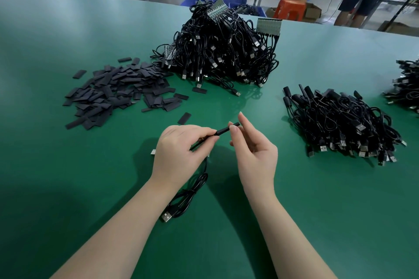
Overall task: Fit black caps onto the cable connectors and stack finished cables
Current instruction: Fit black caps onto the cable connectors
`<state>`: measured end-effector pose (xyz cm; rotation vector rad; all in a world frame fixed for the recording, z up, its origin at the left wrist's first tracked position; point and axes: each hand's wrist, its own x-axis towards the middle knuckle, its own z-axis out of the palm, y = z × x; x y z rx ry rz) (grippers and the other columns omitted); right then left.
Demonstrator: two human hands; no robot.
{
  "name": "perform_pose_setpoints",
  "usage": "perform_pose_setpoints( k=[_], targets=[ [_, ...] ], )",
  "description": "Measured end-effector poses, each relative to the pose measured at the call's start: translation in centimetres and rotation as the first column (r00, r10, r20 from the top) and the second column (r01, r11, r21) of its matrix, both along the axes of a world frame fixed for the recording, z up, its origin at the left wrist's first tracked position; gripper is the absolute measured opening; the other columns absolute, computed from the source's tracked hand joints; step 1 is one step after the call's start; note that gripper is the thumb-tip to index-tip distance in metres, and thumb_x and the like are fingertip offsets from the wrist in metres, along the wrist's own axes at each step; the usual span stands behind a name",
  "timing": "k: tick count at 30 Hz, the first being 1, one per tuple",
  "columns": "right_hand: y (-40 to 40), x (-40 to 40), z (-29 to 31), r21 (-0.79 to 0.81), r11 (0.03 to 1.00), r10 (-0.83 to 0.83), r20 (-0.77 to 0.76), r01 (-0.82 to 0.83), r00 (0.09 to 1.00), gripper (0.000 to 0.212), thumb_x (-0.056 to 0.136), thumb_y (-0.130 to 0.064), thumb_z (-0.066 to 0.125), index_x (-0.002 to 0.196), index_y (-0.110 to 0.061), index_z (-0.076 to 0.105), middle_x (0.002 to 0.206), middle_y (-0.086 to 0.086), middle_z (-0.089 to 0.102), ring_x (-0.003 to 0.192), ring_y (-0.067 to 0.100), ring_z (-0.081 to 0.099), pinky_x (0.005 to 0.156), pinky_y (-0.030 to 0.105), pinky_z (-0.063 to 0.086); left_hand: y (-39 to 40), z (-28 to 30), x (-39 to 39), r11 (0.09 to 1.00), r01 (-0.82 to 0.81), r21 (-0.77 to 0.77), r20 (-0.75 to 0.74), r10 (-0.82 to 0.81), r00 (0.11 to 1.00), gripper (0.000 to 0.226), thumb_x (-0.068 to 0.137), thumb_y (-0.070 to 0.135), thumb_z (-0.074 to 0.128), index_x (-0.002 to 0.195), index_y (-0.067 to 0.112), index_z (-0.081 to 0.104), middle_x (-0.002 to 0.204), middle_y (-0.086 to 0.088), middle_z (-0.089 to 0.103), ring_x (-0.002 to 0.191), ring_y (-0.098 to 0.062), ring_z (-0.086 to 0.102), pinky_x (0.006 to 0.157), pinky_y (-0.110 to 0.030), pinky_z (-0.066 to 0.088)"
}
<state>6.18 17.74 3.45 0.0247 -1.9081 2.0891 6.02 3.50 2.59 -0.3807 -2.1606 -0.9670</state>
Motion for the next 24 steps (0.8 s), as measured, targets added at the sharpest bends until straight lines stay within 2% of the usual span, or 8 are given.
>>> perform_pose_setpoints(
  k=[5,9,14,21,24],
  targets=[
    [-0.11,-0.02,-0.5,0.076,0.997,0.017,-0.036,-0.014,0.999,0.038,0.094,-0.012,0.066,0.113,-0.045,0.064,0.09,-0.019,0.073,0.076,0.0,0.059,0.073,0.016,0.052,0.19,-0.19,0.07,1.0,-0.014,0.025,-0.023,0.015,1.0,0.01,0.081,0.021,0.075,0.087,0.013,0.079,0.078,0.006,0.074,0.082,-0.005,0.062,0.073,-0.038,0.052],
    [-0.14,-0.02,-0.7,0.113,0.993,0.024,-0.05,-0.019,0.998,0.04,0.093,-0.01,0.067,0.113,-0.044,0.062,0.088,-0.021,0.073,0.079,-0.005,0.062,0.075,0.012,0.05,0.17,-0.29,0.05,0.999,-0.02,0.04,-0.035,0.021,0.999,0.01,0.079,0.018,0.076,0.087,0.012,0.079,0.082,0.005,0.075,0.085,-0.005,0.062,0.072,-0.04,0.055],
    [-0.2,-0.01,-0.67,0.166,0.986,0.032,-0.061,-0.022,0.998,0.042,0.091,-0.011,0.069,0.116,-0.044,0.061,0.087,-0.023,0.073,0.08,-0.007,0.064,0.075,0.009,0.046,0.08,-0.24,0.08,0.997,-0.028,0.072,-0.017,0.029,0.999,0.012,0.079,0.016,0.076,0.09,0.013,0.079,0.087,0.014,0.068,0.087,-0.004,0.062,0.074,-0.04,0.055],
    [-0.17,-0.09,-0.18,0.111,0.993,0.036,-0.032,-0.032,0.999,0.043,0.093,-0.013,0.067,0.112,-0.051,0.061,0.09,-0.016,0.074,0.083,0.01,0.069,0.077,0.018,0.052,0.26,-0.02,0.03,0.997,0.009,0.071,0.056,-0.013,0.998,0.011,0.083,0.019,0.072,0.092,0.016,0.078,0.084,0.013,0.073,0.086,-0.001,0.063,0.077,-0.04,0.054],
    [-0.02,-0.07,-0.1,0.105,0.993,0.048,-0.025,-0.045,0.999,0.04,0.095,-0.013,0.065,0.109,-0.051,0.064,0.086,-0.02,0.072,0.08,0.027,0.067,0.072,0.019,0.052,0.27,-0.04,0.08,0.995,0.015,0.094,0.085,-0.023,0.996,0.012,0.084,0.02,0.071,0.094,0.017,0.078,0.087,0.018,0.07,0.087,-0.001,0.063,0.079,-0.041,0.054]
  ],
)
